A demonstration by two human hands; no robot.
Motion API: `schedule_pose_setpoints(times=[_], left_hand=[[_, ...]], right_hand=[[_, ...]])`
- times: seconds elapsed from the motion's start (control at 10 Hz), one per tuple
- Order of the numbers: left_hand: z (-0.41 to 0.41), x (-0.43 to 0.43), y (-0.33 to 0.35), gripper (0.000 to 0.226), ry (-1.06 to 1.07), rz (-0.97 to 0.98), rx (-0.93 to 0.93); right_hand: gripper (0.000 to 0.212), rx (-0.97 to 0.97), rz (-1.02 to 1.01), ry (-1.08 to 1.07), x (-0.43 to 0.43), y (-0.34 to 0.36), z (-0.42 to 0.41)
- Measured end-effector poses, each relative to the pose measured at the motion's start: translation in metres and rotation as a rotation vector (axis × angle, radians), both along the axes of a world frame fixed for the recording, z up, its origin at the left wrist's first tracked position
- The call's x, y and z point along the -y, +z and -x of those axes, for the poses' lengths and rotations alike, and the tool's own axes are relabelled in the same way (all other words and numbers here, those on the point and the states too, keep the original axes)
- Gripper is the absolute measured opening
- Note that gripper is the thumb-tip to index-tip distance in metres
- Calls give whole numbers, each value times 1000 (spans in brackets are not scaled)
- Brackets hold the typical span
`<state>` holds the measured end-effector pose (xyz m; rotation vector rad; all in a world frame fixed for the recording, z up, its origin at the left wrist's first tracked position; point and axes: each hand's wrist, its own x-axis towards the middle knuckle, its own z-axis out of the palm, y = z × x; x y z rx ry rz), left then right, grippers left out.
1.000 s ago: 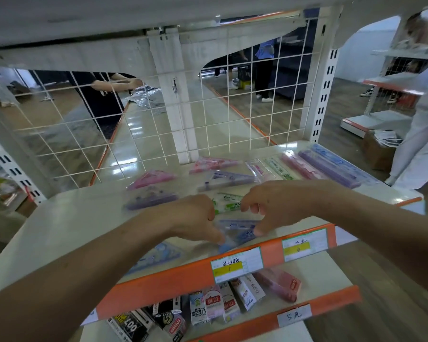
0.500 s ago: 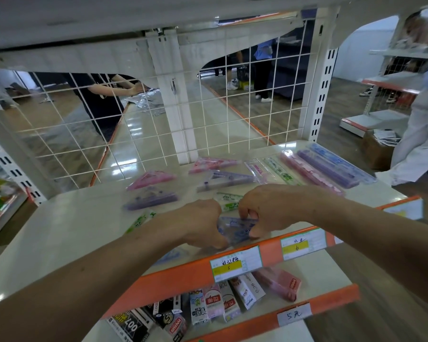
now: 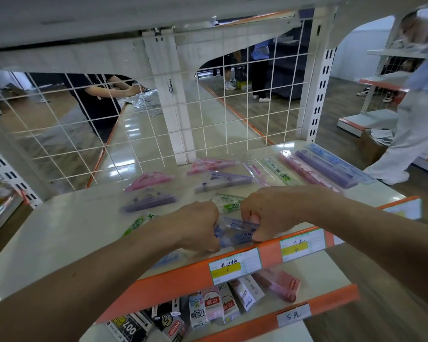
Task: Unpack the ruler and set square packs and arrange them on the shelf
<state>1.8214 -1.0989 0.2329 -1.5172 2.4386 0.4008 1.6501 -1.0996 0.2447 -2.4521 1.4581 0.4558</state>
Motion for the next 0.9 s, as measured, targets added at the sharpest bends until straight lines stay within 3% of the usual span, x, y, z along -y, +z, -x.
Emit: schedule_pose_setpoints(times=[0.3, 0.7, 0.9], left_hand=[[1, 0, -2, 18, -32, 6, -19], [4, -5, 2, 18, -53, 9, 2], [2, -1, 9, 39, -5, -35, 7]], right_hand=[[48, -76, -99, -68, 2, 12, -5], [48, -91, -64, -46, 3, 8, -4], [52, -21, -88, -119, 3, 12, 5]])
